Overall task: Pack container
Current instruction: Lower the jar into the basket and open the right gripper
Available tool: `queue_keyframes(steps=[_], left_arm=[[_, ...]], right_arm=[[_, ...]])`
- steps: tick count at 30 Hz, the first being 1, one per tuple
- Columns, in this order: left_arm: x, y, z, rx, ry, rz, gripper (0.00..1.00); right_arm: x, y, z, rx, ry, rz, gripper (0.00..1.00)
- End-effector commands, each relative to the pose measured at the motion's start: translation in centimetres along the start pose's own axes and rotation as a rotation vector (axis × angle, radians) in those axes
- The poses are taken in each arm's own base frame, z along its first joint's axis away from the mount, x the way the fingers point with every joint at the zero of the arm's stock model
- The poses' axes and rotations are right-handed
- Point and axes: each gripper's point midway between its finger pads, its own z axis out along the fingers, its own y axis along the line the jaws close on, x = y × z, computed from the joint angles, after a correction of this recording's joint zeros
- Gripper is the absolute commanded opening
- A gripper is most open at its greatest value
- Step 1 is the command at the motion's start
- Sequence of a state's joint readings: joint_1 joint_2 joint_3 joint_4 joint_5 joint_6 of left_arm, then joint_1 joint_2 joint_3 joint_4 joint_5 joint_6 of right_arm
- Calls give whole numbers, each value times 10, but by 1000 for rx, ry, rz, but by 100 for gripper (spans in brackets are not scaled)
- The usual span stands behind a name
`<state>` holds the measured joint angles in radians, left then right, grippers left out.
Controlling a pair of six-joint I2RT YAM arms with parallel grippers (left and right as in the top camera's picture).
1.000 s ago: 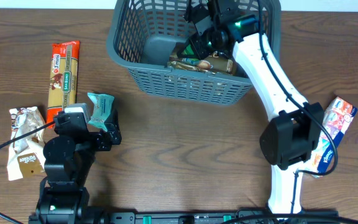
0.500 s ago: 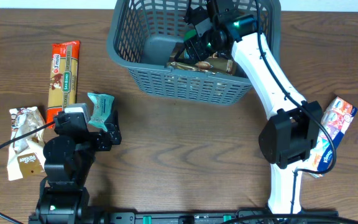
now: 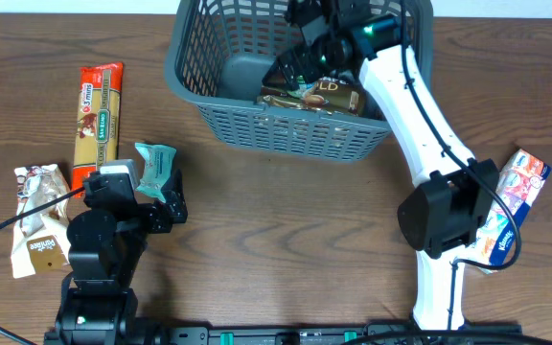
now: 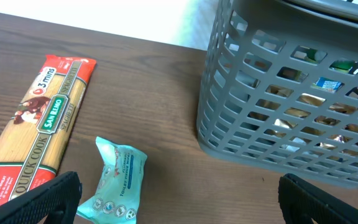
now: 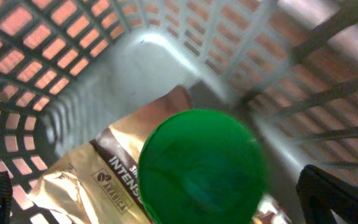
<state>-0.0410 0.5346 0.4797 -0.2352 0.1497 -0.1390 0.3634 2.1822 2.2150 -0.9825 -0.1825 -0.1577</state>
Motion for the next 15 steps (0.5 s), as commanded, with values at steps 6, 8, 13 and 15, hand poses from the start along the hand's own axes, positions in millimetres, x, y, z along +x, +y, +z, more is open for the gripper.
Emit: queue_keyframes(steps=[6, 8, 13, 15], left_arm=[[-13, -2, -4, -2, -29, -9, 98], [-13, -2, -4, -2, -29, -9, 98], [-13, -2, -4, -2, -29, -9, 98], [-13, -2, -4, -2, -29, -9, 98]], right_arm=[[-42, -40, -75, 189, -119, 150, 99], [-42, -50, -93, 223, -127, 198, 99], [-35, -76, -137, 283, -146, 310, 99], [-31, -86, -155, 303, -157, 354, 99]])
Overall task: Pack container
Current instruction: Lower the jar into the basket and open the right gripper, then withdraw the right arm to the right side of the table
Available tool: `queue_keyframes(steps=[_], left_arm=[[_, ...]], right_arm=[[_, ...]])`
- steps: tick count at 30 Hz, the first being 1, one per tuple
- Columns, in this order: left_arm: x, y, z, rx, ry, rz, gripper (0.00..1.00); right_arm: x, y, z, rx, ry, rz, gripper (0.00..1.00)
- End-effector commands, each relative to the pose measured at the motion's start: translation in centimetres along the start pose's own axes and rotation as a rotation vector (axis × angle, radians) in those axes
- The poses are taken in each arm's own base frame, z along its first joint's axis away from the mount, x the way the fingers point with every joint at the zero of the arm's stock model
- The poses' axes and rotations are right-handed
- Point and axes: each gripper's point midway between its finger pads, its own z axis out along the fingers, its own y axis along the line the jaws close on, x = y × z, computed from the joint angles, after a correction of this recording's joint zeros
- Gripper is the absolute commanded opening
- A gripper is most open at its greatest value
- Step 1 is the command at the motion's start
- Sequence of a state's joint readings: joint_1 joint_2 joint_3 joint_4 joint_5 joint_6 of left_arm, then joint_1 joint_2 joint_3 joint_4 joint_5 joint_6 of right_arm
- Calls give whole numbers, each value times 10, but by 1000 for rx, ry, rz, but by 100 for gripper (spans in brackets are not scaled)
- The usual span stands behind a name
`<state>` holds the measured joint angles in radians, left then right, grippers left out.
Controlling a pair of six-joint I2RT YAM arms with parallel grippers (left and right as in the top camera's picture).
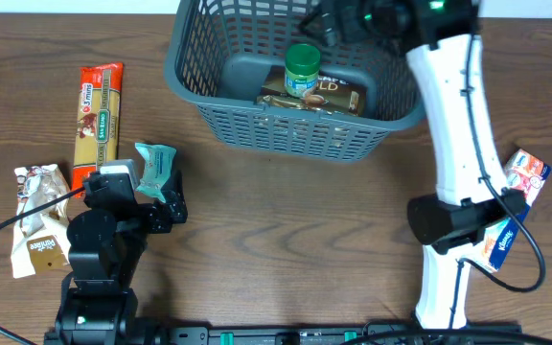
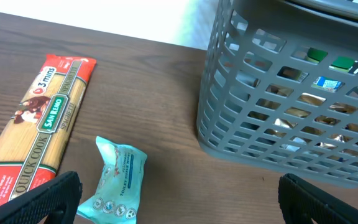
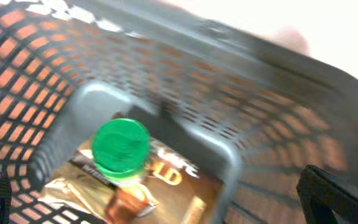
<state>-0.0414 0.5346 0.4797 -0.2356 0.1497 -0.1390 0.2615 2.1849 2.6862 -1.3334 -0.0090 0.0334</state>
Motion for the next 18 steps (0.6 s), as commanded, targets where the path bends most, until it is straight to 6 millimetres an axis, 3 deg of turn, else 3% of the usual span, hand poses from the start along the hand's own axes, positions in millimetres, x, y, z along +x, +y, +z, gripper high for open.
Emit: queue_keyframes(steps=[1, 7, 18], left_arm=[[-13, -2, -4, -2, -29, -9, 98], [-13, -2, -4, -2, -29, -9, 98], [-13, -2, -4, -2, -30, -9, 98]], right_arm=[[-9, -33, -28, 69, -49, 125, 99], [2, -85, -70, 147, -57, 304, 99], [64, -169, -125, 305, 63, 535, 99]])
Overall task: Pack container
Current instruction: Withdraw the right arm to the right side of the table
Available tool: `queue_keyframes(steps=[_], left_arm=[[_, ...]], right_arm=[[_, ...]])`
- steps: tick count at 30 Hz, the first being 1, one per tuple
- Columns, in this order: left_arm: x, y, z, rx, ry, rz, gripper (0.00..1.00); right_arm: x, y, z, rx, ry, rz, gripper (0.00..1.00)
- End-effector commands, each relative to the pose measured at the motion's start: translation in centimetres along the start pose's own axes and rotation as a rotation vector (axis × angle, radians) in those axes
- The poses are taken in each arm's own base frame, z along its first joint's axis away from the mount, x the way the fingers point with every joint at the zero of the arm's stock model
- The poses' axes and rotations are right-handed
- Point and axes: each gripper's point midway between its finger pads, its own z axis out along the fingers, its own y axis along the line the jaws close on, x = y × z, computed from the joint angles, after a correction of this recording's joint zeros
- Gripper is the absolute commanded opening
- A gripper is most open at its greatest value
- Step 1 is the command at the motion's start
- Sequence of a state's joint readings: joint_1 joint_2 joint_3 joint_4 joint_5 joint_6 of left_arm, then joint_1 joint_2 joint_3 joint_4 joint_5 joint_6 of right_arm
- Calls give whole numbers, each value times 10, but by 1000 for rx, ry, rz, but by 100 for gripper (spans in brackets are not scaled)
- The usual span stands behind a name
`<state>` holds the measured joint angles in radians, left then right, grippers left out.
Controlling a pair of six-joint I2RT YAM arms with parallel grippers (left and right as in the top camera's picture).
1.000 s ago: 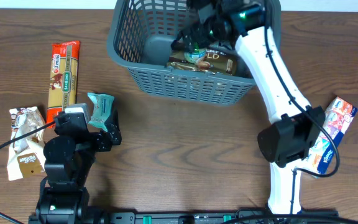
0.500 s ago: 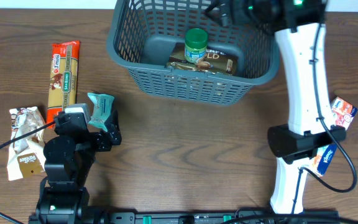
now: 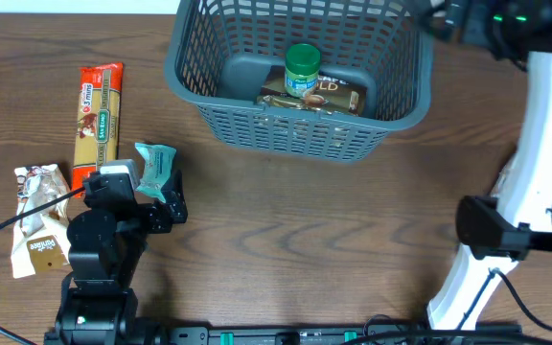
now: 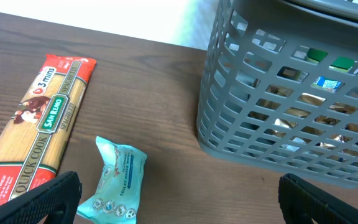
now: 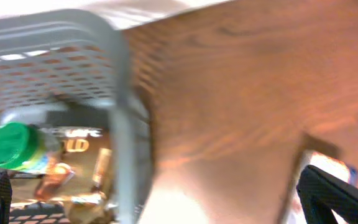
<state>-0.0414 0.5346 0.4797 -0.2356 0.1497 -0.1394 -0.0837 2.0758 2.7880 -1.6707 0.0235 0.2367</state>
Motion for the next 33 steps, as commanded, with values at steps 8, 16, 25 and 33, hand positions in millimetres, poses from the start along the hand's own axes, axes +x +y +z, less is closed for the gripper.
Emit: queue_keyframes(steps=[8, 16, 25, 33], left_arm=[[-12, -3, -4, 4, -24, -8, 98], [-11, -3, -4, 4, -20, -9, 99], [-11, -3, -4, 3, -21, -9, 98], [-10, -3, -4, 3, -17, -10, 98]], right_arm=[[-6, -61, -17, 47, -22, 202, 99], [21, -112, 17, 136, 135, 302, 99], [85, -150, 44, 208, 381, 378, 99], [134, -178, 17, 310, 458, 414, 99]])
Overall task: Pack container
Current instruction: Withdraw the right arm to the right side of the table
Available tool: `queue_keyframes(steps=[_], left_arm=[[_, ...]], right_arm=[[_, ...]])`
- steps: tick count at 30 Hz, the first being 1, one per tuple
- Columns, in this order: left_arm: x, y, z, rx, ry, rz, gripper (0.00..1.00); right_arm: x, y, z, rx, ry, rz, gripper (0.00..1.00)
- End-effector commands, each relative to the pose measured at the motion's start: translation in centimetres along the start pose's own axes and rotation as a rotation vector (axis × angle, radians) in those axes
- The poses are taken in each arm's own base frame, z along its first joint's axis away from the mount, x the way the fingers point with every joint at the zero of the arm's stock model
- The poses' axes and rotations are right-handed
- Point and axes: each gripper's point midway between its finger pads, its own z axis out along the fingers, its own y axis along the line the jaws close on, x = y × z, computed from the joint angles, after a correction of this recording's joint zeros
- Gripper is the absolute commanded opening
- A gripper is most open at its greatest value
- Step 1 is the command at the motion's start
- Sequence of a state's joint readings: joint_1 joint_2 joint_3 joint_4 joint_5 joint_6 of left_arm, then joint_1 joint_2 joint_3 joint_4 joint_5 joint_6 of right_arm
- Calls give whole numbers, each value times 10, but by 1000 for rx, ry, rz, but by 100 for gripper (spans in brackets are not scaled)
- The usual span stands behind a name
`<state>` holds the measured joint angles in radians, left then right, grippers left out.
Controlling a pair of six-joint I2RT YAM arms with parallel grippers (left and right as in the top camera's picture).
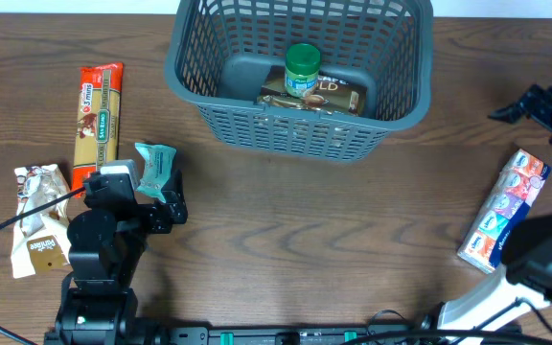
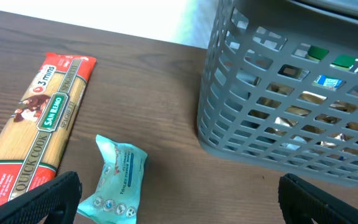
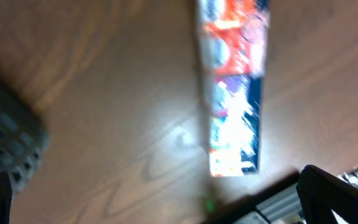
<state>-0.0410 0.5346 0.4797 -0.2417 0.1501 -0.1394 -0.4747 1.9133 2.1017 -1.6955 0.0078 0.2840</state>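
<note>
The grey basket (image 1: 295,134) stands at the back middle, holding a green-lidded jar (image 1: 302,67) upright on a gold coffee bag (image 1: 332,96). My right gripper (image 1: 541,103) hangs open and empty at the far right, just behind the blue-and-red tissue pack (image 1: 503,208). The blurred right wrist view has that tissue pack (image 3: 235,106) below it. My left gripper (image 1: 166,206) rests open near the front left, with the teal tissue packet (image 2: 114,180) just ahead of it and the spaghetti packet (image 2: 39,124) to the left.
A brown-and-white snack bag (image 1: 38,220) lies at the far left. Through the basket wall (image 2: 229,124) the left wrist view shows the jar's lid (image 2: 319,55). A corner of the basket (image 3: 5,124) sits at the left edge of the right wrist view.
My right gripper was over the basket's back right corner and is now out over the table at the far right, by the blue-and-red tissue pack. The left arm has not moved.
My right gripper was down in the basket with the green-lidded jar between its fingers. Then it was up above the basket, the jar left standing on the coffee bag. It then stood at the basket's right rim, and now over the right side of the table.
</note>
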Motion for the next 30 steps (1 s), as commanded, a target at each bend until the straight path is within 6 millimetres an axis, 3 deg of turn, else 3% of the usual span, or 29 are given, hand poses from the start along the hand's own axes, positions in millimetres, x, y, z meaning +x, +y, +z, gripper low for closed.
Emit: queue_keyframes(steps=[1, 7, 13, 20, 30], left_arm=[[-11, -3, -4, 3, -21, -9, 99], [-9, -3, -4, 2, -15, -9, 98], [-9, -3, -4, 2, -15, -10, 98], [-9, -3, -4, 3, -15, -9, 98], [-9, -3, -4, 3, -15, -9, 98]], right_arm=[[17, -30, -19, 56, -48, 32, 99], [34, -60, -14, 79, -33, 104, 99], [46, -79, 21, 101, 43, 87, 99], [46, -78, 68, 84, 70, 20, 99], [42, -77, 110, 80, 41, 9, 99]])
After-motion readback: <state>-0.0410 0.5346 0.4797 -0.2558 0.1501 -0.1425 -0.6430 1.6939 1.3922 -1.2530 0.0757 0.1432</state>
